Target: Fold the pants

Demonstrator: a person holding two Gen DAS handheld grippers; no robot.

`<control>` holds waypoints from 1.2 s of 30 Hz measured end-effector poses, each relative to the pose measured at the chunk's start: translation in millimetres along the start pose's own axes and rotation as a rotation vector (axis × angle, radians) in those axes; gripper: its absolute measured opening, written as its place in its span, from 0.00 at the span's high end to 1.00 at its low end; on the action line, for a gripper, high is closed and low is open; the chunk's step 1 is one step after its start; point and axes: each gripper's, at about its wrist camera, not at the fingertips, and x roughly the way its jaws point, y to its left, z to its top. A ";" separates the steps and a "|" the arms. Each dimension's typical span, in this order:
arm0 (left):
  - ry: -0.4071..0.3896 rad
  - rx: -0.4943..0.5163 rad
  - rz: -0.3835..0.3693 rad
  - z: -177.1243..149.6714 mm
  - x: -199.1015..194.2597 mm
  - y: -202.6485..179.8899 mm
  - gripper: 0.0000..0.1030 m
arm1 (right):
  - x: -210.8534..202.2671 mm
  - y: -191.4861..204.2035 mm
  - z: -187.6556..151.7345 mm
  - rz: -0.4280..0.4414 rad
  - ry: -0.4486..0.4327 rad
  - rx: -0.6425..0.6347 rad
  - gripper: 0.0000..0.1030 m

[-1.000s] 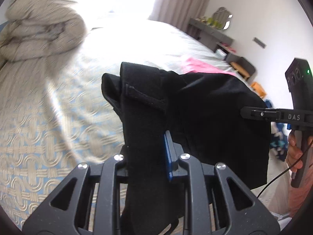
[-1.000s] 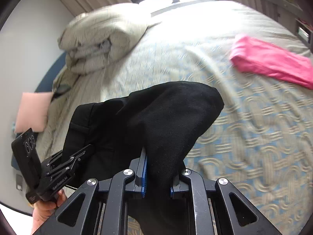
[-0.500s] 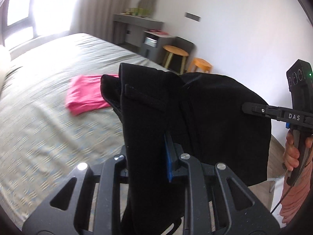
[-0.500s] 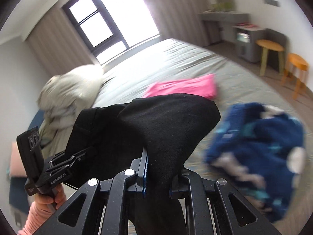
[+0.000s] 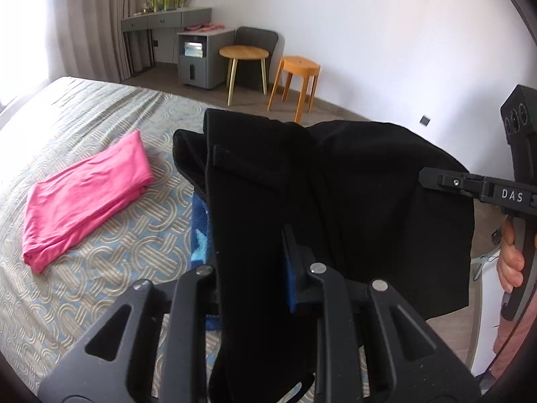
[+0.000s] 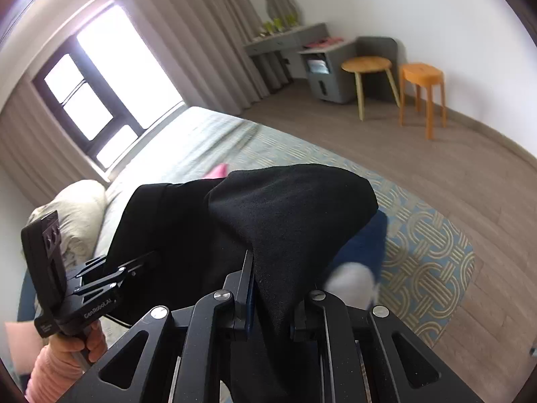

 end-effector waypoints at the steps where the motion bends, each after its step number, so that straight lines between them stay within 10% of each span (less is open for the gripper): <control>1: 0.021 0.003 0.016 -0.2 12.5 -1.7 0.76 | 10.7 -12.8 -0.7 -0.006 0.010 0.017 0.87; 10: 0.056 0.016 0.157 -20.8 39.8 2.4 0.22 | 69.0 -87.1 -32.4 -0.044 0.066 0.132 0.61; 14: 0.063 -0.022 0.158 -23.5 26.9 10.7 0.21 | 56.8 -78.0 -40.1 -0.173 0.035 0.084 0.32; 20: -0.022 -0.023 0.172 -31.3 -26.7 7.9 0.22 | 12.4 -62.2 -40.4 -0.256 -0.028 0.163 0.32; 36: -0.265 -0.076 0.356 -109.6 -196.5 19.6 0.13 | -88.1 144.4 -110.0 -0.112 -0.282 -0.201 0.31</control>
